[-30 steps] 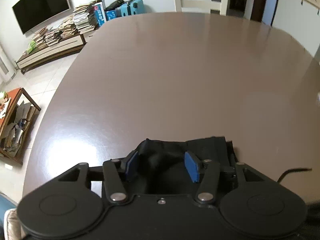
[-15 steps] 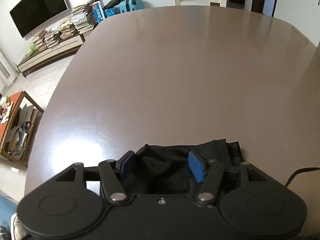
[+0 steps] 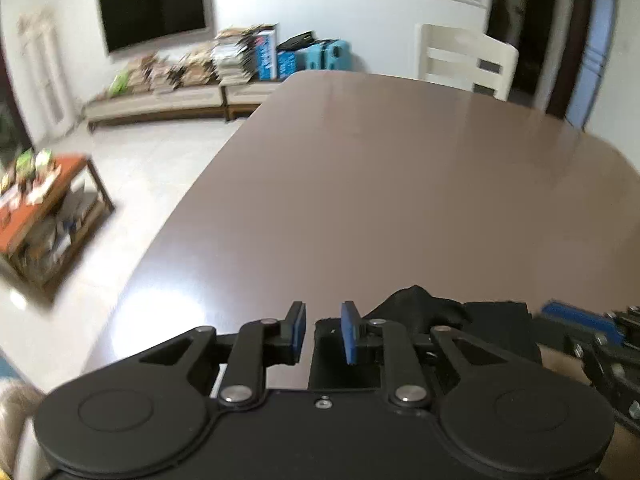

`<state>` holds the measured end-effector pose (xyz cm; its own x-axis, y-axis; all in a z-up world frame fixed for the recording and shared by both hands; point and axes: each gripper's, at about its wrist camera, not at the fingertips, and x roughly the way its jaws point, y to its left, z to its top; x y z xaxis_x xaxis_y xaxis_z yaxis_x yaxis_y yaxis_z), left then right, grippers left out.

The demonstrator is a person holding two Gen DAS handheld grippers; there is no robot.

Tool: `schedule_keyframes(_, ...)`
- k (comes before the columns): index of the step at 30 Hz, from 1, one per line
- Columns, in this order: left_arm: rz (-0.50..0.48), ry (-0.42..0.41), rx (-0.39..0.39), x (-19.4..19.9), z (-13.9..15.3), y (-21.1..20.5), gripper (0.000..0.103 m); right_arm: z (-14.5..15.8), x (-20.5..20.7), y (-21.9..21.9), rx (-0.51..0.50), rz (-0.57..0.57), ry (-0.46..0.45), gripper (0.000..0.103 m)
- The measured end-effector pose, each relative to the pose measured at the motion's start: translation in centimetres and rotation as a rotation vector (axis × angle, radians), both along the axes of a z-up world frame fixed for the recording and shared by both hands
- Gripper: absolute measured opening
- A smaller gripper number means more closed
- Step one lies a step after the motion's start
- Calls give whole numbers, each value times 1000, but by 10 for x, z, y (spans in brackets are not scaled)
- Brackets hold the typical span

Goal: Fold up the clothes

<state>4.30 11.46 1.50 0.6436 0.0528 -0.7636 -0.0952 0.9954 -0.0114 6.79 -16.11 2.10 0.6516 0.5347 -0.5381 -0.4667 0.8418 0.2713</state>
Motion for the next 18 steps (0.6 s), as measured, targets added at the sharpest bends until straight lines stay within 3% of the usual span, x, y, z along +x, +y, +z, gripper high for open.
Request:
schedule_keyframes(6,-16,30,26,5,-12,-3,20,-20,22,18,-53,37,27,15)
schedule_keyframes(9,-19,43,32,9,-16,-2,20,-34,14,15,-90,39,44,12)
schedule_keyframes(15,-12,49,43,15,-15,-7,21,-31,3,2,-36,0,84,12)
schedule_keyframes(18,-20,-8,26,0,3,-3,27,-21,-6,0,-14,1,51,17)
